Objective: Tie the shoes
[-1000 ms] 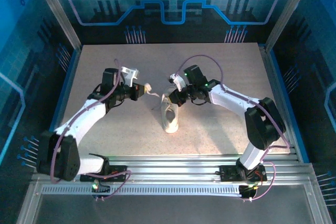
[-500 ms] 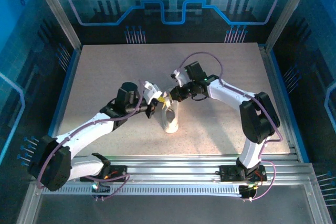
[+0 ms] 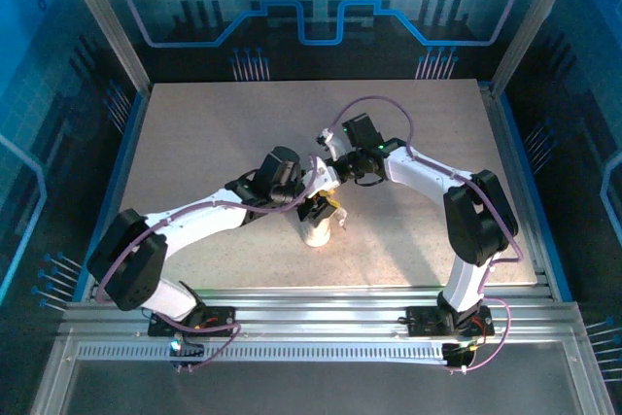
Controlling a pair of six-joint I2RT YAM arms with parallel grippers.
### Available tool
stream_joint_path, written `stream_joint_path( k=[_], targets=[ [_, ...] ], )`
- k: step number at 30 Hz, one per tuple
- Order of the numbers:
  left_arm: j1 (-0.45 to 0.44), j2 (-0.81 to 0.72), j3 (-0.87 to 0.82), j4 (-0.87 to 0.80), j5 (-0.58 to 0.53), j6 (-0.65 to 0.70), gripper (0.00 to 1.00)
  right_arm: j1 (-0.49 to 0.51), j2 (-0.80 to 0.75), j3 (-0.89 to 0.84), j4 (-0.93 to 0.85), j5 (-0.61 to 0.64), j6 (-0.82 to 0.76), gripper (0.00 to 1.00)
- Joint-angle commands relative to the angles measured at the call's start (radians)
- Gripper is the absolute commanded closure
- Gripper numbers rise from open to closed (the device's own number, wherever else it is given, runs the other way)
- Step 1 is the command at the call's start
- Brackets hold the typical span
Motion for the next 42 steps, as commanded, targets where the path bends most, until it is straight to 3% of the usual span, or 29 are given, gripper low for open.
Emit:
stream_joint_path(
  k=[1, 4, 7, 13, 19, 23, 32, 36, 42],
  targets=[
    [0.001, -0.047, 0.030, -0.081, -0.023, 0.032, 0.50, -0.006, -0.015, 0.013, -0.006, -0.023, -0.029, 1.00],
    [0.023, -0.118, -0.003, -0.069, -0.059, 0.004, 0.44, -0.006, -0.021, 0.007, 0.002, -0.024, -0.039, 1.00],
    [0.106, -0.188, -0.045, -0.025, -0.042, -0.107, 0.43, -0.004, -0.034, -0.001, 0.023, -0.032, -0.043, 1.00],
    [0.302, -0.172, -0.112, 0.034, 0.047, -0.322, 0.50, 0.014, -0.060, -0.017, 0.040, -0.026, -0.082, 1.00],
    [0.330, -0.062, -0.105, 0.067, 0.070, -0.420, 0.58, 0.023, -0.068, -0.020, 0.030, -0.010, -0.099, 1.00],
    [0.330, -0.017, -0.100, 0.091, 0.095, -0.471, 0.57, 0.027, -0.073, -0.019, 0.029, -0.002, -0.100, 1.00],
    [0.330, -0.030, -0.205, 0.284, 0.130, -0.355, 0.51, 0.039, -0.065, -0.005, 0.003, 0.014, -0.116, 1.00],
    [0.327, 0.005, -0.207, 0.310, 0.243, -0.255, 0.45, 0.044, -0.066, -0.003, -0.006, 0.014, -0.126, 1.00],
    [0.326, 0.035, -0.181, 0.294, 0.249, -0.198, 0.45, 0.044, -0.072, -0.002, -0.021, 0.011, -0.146, 1.00]
  ],
)
